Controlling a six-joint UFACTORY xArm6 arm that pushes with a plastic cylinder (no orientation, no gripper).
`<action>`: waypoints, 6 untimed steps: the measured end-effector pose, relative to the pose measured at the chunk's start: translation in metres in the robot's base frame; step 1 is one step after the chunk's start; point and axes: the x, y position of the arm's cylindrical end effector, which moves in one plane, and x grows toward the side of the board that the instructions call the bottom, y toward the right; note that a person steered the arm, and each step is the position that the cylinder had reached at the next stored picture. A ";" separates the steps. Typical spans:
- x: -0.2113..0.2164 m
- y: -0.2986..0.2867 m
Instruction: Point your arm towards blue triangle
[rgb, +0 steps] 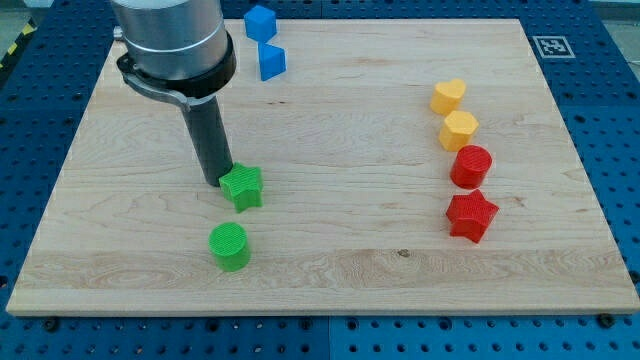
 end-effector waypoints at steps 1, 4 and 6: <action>0.000 0.000; -0.055 -0.049; -0.064 -0.049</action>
